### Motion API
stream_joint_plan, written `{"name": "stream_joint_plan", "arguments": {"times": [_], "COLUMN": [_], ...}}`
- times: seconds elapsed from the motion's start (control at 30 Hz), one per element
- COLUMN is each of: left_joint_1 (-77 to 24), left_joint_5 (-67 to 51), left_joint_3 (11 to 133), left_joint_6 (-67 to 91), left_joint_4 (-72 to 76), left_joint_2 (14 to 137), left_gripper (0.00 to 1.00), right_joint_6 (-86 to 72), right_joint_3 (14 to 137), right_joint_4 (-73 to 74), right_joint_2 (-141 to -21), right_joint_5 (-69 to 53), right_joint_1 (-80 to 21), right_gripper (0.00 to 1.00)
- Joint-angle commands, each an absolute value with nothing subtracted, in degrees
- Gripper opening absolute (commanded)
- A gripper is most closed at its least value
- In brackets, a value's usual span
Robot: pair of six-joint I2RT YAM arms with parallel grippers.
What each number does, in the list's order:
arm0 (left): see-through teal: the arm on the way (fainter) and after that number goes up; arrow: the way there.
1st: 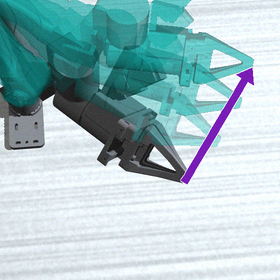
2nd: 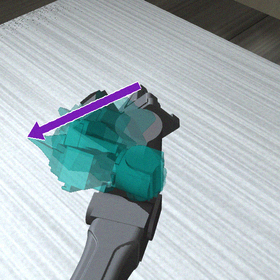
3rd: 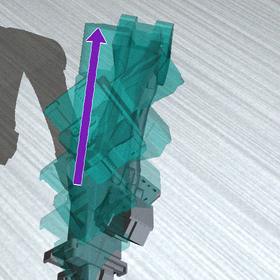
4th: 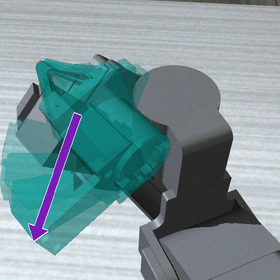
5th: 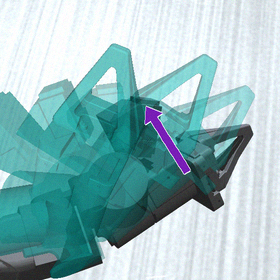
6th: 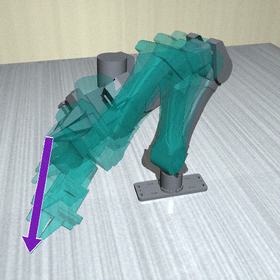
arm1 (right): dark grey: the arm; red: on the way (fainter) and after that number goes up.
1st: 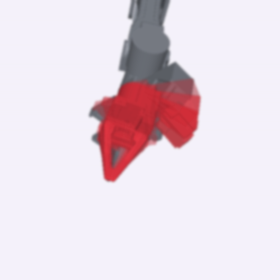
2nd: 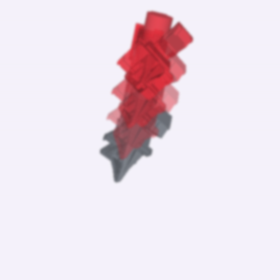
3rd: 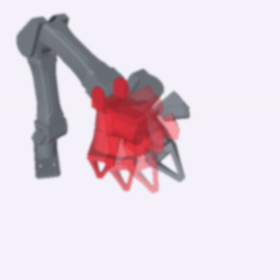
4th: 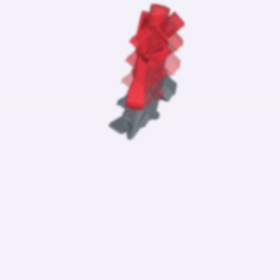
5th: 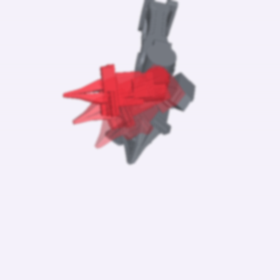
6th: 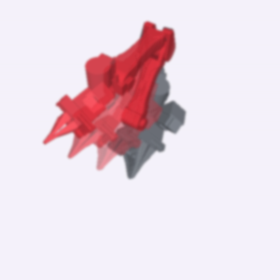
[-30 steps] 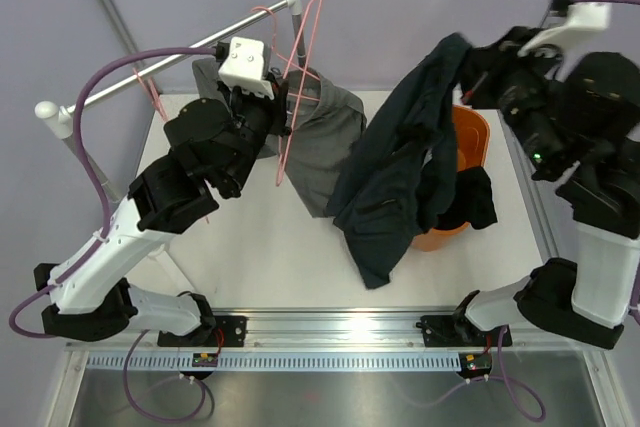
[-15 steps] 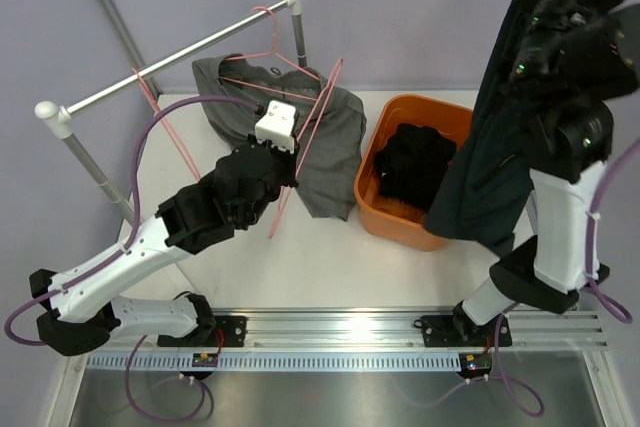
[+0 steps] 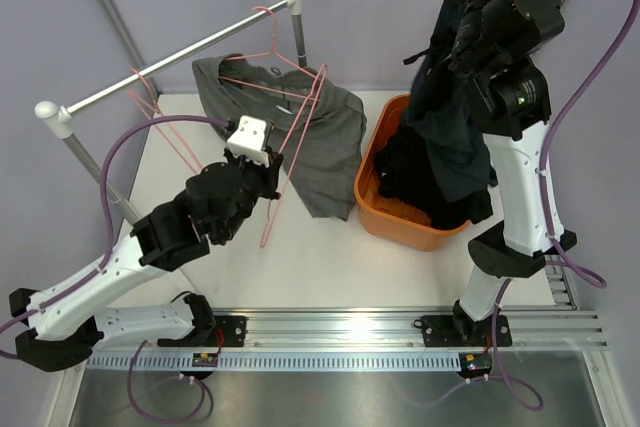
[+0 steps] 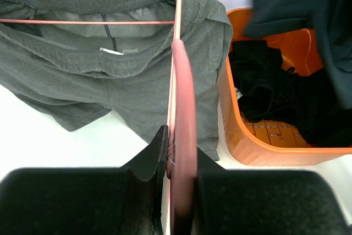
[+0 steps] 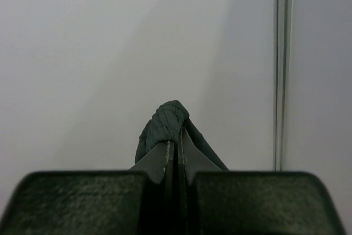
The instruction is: Remove the shorts from the hanger
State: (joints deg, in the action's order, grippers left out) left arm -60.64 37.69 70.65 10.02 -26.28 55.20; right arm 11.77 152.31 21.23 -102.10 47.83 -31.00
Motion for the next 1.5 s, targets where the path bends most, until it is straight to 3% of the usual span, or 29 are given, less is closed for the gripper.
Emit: {"name": "stream_joint_plan", "arguments": {"times": [0.0,0.2,0.33,0.47,0.67,0.77,0.87,0.93,1.03,1.1,1.23,1.47], "left_joint_1": [-60.5,-60.5,-60.5,-60.6,-60.6,-60.6,-60.6,-60.6,-60.6,-60.6,-60.6,-60.5], "left_joint_5": [37.2,36.1,35.4,35.6,35.7,37.1,37.1,37.4,39.2,40.9,47.4,54.2], "left_joint_3": [70.1,69.0,68.1,68.2,69.7,70.7,71.4,71.7,72.5,73.4,75.3,81.3], "left_joint_6": [10.7,12.0,12.9,13.3,14.4,14.9,15.5,15.6,16.3,17.4,21.2,27.9], "left_joint_4": [-22.6,-22.6,-22.8,-23.8,-26.7,-29.0,-30.4,-31.3,-33.1,-34.9,-41.0,-52.9], "left_joint_2": [53.9,52.7,51.7,50.5,49.0,48.3,47.1,46.7,46.3,46.3,46.1,46.5], "left_gripper": [0.00,0.00,0.00,0.00,0.00,0.00,0.00,0.00,0.00,0.00,0.00,0.00], "right_joint_6": [10.3,1.4,-9.3,-20.3,-31.5,-35.2,-35.7,-35.5,-36.1,-36.0,-35.0,-34.7], "right_joint_3": [153.3,138.0,111.5,92.6,75.9,69.8,67.9,68.4,67.1,66.5,67.9,67.6], "right_joint_4": [17.8,24.7,25.4,25.7,29.2,27.2,26.5,26.5,24.4,23.6,25.7,26.9], "right_joint_2": [-99.1,-92.2,-79.7,-72.0,-72.2,-74.4,-79.1,-82.2,-81.7,-79.7,-76.6,-69.7], "right_joint_5": [48.7,50.6,49.1,46.2,34.8,23.4,15.6,12.4,11.1,11.2,12.4,12.1], "right_joint_1": [-30.6,-27.5,-25.8,-24.9,-21.4,-17.0,-15.4,-15.5,-15.4,-15.4,-15.4,-15.4], "right_gripper": [0.00,0.00,0.00,0.00,0.00,0.02,0.13,0.15,0.33,0.51,0.72,0.82]}}
